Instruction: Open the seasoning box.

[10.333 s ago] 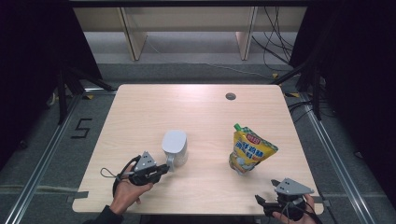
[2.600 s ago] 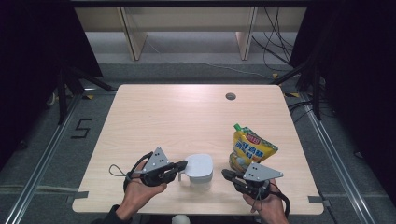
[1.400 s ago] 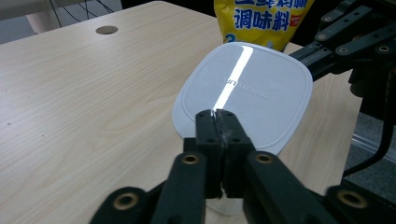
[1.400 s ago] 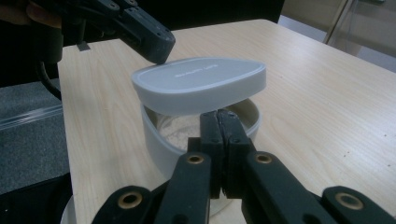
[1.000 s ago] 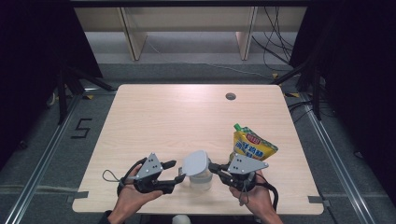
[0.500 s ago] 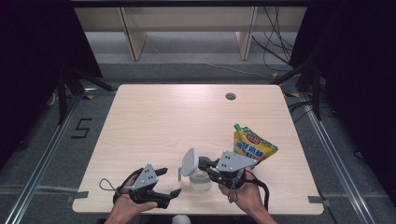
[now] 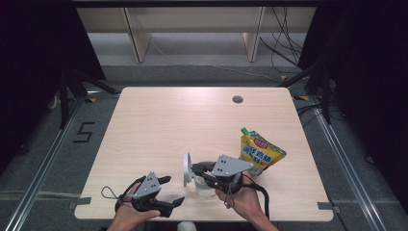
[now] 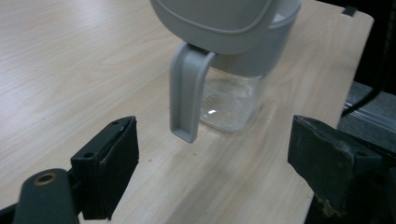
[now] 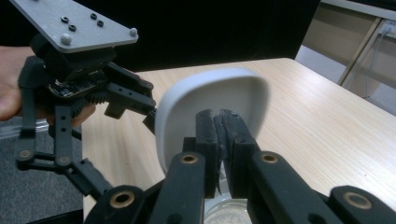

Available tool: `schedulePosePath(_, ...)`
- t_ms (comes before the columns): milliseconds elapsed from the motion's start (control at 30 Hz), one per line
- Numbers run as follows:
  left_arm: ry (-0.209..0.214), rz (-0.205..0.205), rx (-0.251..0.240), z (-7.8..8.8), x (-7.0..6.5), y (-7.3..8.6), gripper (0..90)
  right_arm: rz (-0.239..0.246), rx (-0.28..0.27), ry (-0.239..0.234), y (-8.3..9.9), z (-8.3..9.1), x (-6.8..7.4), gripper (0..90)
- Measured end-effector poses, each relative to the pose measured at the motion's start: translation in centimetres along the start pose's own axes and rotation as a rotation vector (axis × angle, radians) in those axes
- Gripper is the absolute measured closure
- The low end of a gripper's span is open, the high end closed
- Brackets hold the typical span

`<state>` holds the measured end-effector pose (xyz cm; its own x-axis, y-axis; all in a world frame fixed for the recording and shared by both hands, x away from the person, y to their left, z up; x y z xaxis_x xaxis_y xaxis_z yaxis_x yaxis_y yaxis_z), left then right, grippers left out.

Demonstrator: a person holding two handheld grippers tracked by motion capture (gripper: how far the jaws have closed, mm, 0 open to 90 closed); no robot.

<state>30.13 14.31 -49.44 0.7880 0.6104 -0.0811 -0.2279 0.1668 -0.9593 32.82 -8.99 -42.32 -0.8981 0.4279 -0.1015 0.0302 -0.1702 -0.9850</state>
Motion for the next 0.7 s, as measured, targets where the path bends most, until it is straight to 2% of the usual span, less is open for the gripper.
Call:
schedulePosePath(100,0.004,-0.012,-0.006,0.2,0.2,0.1,15.8,-0.005,-0.013,0.029,0.0,1.1,-0.3,83.1)
schedulePosePath(133,0.004,0.002,-0.015,0.1,0.2,0.1,15.6,-0.011,-0.004,0.034,0.1,1.7,-0.4,81.9)
schedulePosePath(167,-0.002,0.018,-0.007,0.2,0.1,0.2,15.6,0.0,-0.015,0.061,0.2,2.0,-0.7,80.9)
schedulePosePath(233,-0.01,0.019,-0.014,0.3,0.0,0.2,15.6,-0.01,-0.003,0.076,0.5,3.0,-1.2,78.3)
schedulePosePath(300,-0.017,0.016,-0.009,0.3,-0.1,0.3,15.6,-0.025,-0.016,0.09,0.8,3.9,-1.6,75.3)
schedulePosePath(333,-0.022,0.02,-0.01,0.3,-0.1,0.3,15.6,-0.029,-0.021,0.088,0.9,4.3,-1.7,73.0)
schedulePosePath(367,-0.024,0.023,-0.005,0.3,-0.2,0.4,15.6,-0.027,-0.029,0.109,1.0,4.7,-1.7,70.5)
schedulePosePath(400,-0.022,0.031,-0.005,0.3,-0.3,0.5,15.6,-0.026,-0.019,0.108,1.0,5.2,-1.8,67.5)
schedulePosePath(433,-0.022,0.025,0.0,0.4,-0.3,0.6,15.7,-0.031,-0.035,0.101,1.2,5.4,-1.8,64.3)
schedulePosePath(467,-0.024,0.027,0.0,0.5,-0.4,0.6,15.7,-0.027,-0.016,0.124,1.3,5.8,-1.9,61.6)
schedulePosePath(533,-0.032,0.022,0.003,0.6,-0.4,0.6,15.7,-0.063,-0.025,0.156,1.7,6.6,-1.9,56.1)
schedulePosePath(600,-0.036,-0.004,0.003,0.7,-0.3,0.6,15.8,-0.076,-0.016,0.149,2.3,7.4,-2.0,53.7)
schedulePosePath(633,-0.035,-0.001,0.009,0.7,-0.3,0.6,16.0,-0.086,-0.013,0.164,2.7,7.7,-2.0,51.5)
schedulePosePath(667,-0.047,0.026,0.014,0.7,-0.5,0.8,16.2,-0.098,-0.004,0.181,2.9,8.1,-2.0,48.9)
schedulePosePath(700,-0.05,0.021,0.017,0.7,-0.4,0.8,16.6,-0.114,0.002,0.195,3.2,8.6,-2.0,47.5)
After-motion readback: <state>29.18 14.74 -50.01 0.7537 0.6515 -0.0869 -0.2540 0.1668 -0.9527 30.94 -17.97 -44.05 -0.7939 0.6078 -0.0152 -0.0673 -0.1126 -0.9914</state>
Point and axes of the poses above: each handheld gripper's, and its own axes: z roughly backward along the jaws, y roughly out of its underside, x roughly to its left, the point moved 2 cm from there along -z, roughly forward along the jaws, and after that the axes turned 13 degrees about -x, right-handed, at the moved point
